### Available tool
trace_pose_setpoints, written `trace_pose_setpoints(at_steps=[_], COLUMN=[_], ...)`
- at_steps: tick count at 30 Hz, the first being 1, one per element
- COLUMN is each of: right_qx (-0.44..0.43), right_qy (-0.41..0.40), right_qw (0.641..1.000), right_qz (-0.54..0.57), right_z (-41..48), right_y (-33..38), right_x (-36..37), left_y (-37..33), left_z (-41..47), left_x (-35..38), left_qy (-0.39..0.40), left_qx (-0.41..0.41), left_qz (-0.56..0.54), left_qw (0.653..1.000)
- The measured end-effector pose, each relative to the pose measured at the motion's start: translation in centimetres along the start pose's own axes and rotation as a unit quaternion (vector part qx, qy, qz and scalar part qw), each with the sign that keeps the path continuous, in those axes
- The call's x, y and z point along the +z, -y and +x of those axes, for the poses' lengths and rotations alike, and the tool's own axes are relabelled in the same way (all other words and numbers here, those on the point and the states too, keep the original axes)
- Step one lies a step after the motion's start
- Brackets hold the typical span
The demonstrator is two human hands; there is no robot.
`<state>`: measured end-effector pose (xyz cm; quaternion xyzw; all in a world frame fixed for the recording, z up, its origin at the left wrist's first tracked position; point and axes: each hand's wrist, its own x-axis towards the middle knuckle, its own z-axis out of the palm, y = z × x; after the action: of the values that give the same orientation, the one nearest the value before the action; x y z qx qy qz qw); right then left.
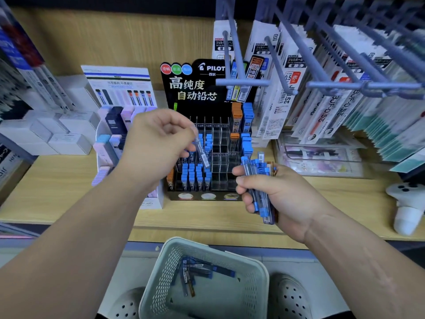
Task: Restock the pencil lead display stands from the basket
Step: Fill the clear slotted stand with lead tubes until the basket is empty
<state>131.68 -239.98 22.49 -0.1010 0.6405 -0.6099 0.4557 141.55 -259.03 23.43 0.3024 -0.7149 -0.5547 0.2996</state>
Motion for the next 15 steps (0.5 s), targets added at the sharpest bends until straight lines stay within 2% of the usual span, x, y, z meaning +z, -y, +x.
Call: trace_pose_setpoints(at_steps=[4, 9, 15], right_qx=[-0.004, -0.001, -0.006], right_qy=[-0.011, -0.010, -0.008], right_qw=[1.000, 1.000, 1.000], right_qz=[-0.005, -0.012, -0.014], right_z=[-0.1, -0.2, -0.6], right_y=[-0.2, -0.5, -0.5], right_x=[-0.6, -1.2, -1.9], left_y=[0.5, 0.4, 1.2], left_z=[-0.1, 0.6, 1.8], left_x=[1.1, 2.4, 3.9], left_qy=[0.016, -0.011, -0.012], left_qx=[0.065, 0.148, 0.162], left_qz=[0.053, 0.091, 0.144], left_qw=[0.996, 0.985, 0.976])
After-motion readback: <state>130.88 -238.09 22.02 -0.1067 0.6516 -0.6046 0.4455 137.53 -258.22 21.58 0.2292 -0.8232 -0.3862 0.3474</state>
